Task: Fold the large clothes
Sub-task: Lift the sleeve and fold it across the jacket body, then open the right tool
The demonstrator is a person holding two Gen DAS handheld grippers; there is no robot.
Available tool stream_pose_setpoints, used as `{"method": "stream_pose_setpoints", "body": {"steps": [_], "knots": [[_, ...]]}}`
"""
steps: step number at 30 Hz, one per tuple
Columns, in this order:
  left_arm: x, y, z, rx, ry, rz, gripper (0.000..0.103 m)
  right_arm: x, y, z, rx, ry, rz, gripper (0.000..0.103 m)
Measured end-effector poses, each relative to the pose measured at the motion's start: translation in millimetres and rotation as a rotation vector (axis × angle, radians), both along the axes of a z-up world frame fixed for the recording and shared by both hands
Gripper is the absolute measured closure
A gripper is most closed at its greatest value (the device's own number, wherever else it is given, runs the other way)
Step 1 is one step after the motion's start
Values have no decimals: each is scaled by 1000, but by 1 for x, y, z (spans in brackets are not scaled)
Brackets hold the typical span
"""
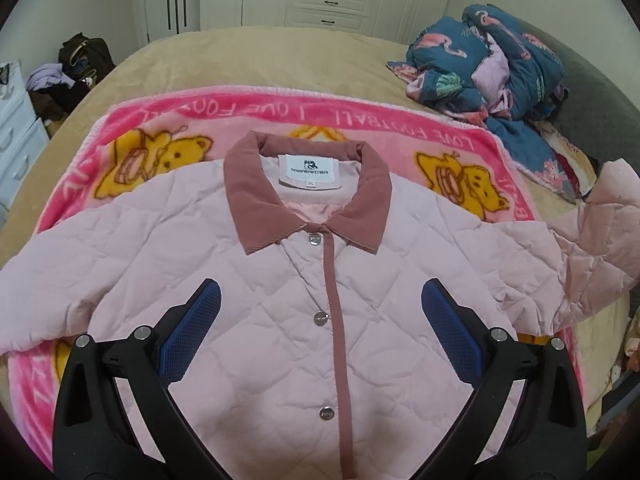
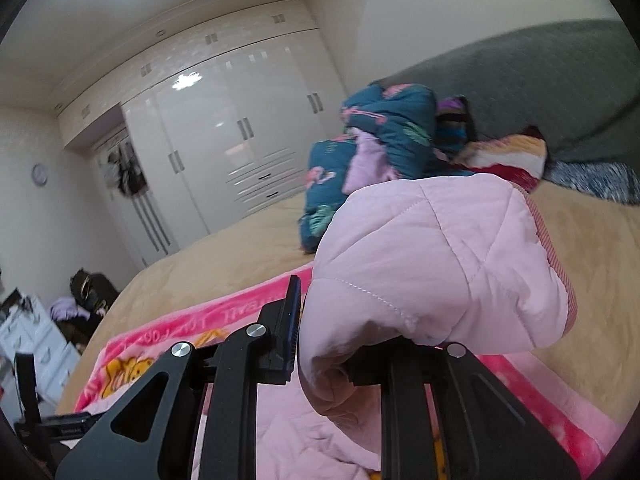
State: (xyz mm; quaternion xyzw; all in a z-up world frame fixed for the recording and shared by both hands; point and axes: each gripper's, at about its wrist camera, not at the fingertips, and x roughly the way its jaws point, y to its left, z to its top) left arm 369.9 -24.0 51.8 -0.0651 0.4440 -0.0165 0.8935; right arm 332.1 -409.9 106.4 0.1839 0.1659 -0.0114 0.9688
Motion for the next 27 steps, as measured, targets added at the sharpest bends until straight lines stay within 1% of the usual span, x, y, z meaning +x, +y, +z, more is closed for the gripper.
{"method": "stream_pose_setpoints", "body": {"steps": [5,10,15,19,22,24,27], "knots": [[-11,19,13,-27,-26,12,9,3,30,12,-48,1,58,86],[-20,40,23,-52,-50,30,9,5,71,23,-96,-4,119,86],[-27,61,25,-71,-61,51,9,8,112,22,-129,7,184,86],[-32,76,22,-78,-57,66,9,16,152,8,-151,42,244,86],[-34,85,18,-79,-52,76,9,19,181,-9,-159,67,294,86],[-35,92,13,-82,-47,82,9,20,199,-24,-160,89,329,86],[-37,99,3,-90,-31,94,9,21,229,-56,-149,147,388,86]]}}
